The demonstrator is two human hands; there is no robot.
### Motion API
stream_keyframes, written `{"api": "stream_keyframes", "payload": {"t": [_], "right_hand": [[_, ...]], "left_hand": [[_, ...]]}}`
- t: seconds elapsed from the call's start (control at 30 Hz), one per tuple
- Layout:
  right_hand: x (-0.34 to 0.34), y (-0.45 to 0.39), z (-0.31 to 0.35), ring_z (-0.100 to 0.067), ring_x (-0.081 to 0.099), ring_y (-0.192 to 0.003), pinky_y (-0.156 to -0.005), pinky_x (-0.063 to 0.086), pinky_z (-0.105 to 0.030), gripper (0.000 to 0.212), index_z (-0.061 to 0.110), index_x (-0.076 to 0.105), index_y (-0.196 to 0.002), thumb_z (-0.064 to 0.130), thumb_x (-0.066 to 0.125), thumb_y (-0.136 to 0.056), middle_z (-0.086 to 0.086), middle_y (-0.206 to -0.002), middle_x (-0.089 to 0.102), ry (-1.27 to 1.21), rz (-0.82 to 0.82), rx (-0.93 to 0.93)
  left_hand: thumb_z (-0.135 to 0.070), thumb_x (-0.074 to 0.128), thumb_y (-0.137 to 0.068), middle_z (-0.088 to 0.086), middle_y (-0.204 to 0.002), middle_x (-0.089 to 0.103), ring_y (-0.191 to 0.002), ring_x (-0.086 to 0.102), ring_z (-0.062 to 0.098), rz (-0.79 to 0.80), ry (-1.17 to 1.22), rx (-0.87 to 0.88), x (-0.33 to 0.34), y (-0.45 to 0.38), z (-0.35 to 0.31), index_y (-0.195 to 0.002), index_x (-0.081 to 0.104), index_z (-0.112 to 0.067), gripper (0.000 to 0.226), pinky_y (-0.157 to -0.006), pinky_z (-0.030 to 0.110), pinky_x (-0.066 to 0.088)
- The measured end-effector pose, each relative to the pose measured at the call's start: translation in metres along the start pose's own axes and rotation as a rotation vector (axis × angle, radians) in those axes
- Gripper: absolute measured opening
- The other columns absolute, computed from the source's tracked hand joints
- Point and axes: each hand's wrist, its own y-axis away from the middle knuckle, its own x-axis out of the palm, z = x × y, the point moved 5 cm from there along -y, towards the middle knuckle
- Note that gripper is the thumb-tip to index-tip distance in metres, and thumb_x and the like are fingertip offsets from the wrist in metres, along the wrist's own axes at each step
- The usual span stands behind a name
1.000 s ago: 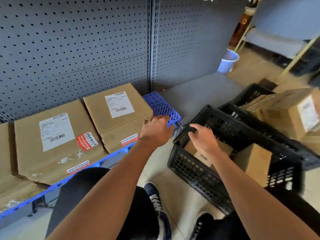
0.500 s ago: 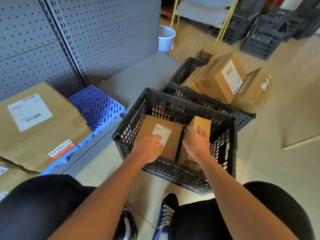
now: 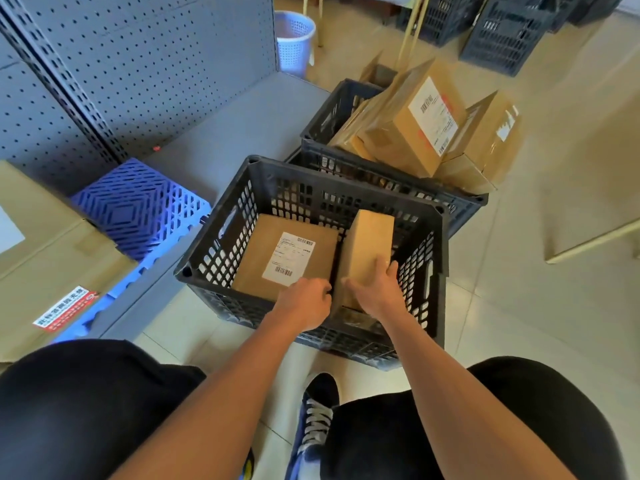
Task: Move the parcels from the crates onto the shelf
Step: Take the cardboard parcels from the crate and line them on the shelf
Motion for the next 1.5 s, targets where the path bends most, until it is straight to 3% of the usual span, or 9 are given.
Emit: {"api": "stream_keyframes", "payload": {"t": [0.17,0.3,0.43,0.73,0.97,1.17,1.33,1.4,1.5], "right_hand": [[0.009,0.001,0.003,-0.044,0.039,-0.136,-0.107,0.046,-0.053,0.104,0.028,-0.002,-0.155,0.056,0.072,-0.086,-0.009,-0.166,-0.015,0.031,0.008,0.001],[0.004,0.003,0.005,-0.044,0.043,-0.13,-0.103,0.048,-0.055,0.092,0.028,0.011,-0.149,0.042,0.076,-0.086,-0.011,-0.16,0.006,-0.002,-0.046,-0.006],[-0.015,0.013,0.01,-0.038,0.046,-0.124,-0.095,0.054,-0.054,0.086,0.027,0.02,-0.144,0.046,0.076,-0.081,-0.007,-0.15,0.022,-0.031,-0.096,-0.027],[-0.092,0.071,0.038,-0.017,0.043,-0.119,-0.083,0.044,-0.032,0.092,0.025,0.014,-0.158,0.042,0.071,-0.087,0.002,-0.142,0.035,-0.33,-0.208,-0.193],[-0.126,0.112,0.089,-0.018,0.045,-0.133,-0.11,0.045,-0.046,0.089,0.034,0.009,-0.162,0.037,0.067,-0.094,0.006,-0.157,0.035,-0.519,-0.084,-0.339],[-0.141,0.121,0.14,-0.016,0.051,-0.129,-0.1,0.048,-0.04,0.087,0.045,0.018,-0.159,0.045,0.069,-0.089,0.009,-0.152,0.044,-0.604,0.057,-0.491],[-0.129,0.122,0.173,-0.01,0.052,-0.129,-0.101,0.049,-0.037,0.089,0.046,0.024,-0.156,0.044,0.07,-0.08,0.016,-0.147,0.048,-0.63,0.168,-0.66],[-0.122,0.121,0.182,-0.005,0.051,-0.127,-0.098,0.049,-0.034,0.09,0.044,0.021,-0.157,0.039,0.067,-0.08,0.018,-0.146,0.045,-0.608,0.191,-0.678],[-0.114,0.111,0.193,-0.005,0.047,-0.128,-0.107,0.044,-0.041,0.086,0.046,0.018,-0.158,0.03,0.065,-0.087,0.024,-0.143,0.043,-0.519,0.197,-0.656]], "left_hand": [[-0.03,0.045,-0.104,0.004,-0.123,0.066,-0.104,0.065,0.025,0.003,-0.004,-0.013,0.005,-0.005,0.001,-0.135,0.06,-0.027,0.035,-0.093,0.046,0.055],[-0.032,0.046,-0.104,0.002,-0.127,0.065,-0.109,0.063,0.025,-0.008,0.018,-0.016,0.002,-0.004,0.003,-0.135,0.059,-0.029,0.034,-0.096,0.047,0.053],[-0.032,0.046,-0.104,0.001,-0.128,0.065,-0.112,0.062,0.024,-0.044,0.046,0.007,-0.012,0.002,0.002,-0.135,0.059,-0.028,0.033,-0.098,0.047,0.052],[-0.035,0.052,-0.103,-0.002,-0.139,0.06,-0.118,0.06,0.021,-0.211,0.227,0.029,-0.064,0.029,0.001,-0.147,0.047,-0.03,0.045,-0.098,0.046,0.053],[-0.035,0.055,-0.102,0.003,-0.151,0.048,-0.136,0.049,0.028,-0.431,0.403,0.052,-0.15,0.069,0.011,-0.155,0.034,-0.026,0.058,-0.11,0.044,0.043],[-0.044,0.058,-0.1,0.005,-0.158,0.04,-0.142,0.043,0.027,-0.509,0.631,-0.052,-0.209,0.094,0.062,-0.158,0.028,-0.021,0.069,-0.111,0.04,0.039],[-0.047,0.068,-0.093,-0.001,-0.152,0.046,-0.13,0.051,0.019,-0.619,1.004,-0.143,-0.23,0.105,0.098,-0.159,0.024,-0.019,0.084,-0.112,0.043,0.039],[-0.044,0.07,-0.093,-0.002,-0.146,0.051,-0.127,0.054,0.022,-0.638,1.065,-0.171,-0.228,0.104,0.112,-0.157,0.028,-0.017,0.082,-0.108,0.046,0.042],[-0.036,0.072,-0.093,-0.003,-0.128,0.063,-0.109,0.064,0.016,-0.678,1.062,-0.152,-0.226,0.101,0.122,-0.144,0.046,-0.019,0.06,-0.087,0.035,0.05]]}}
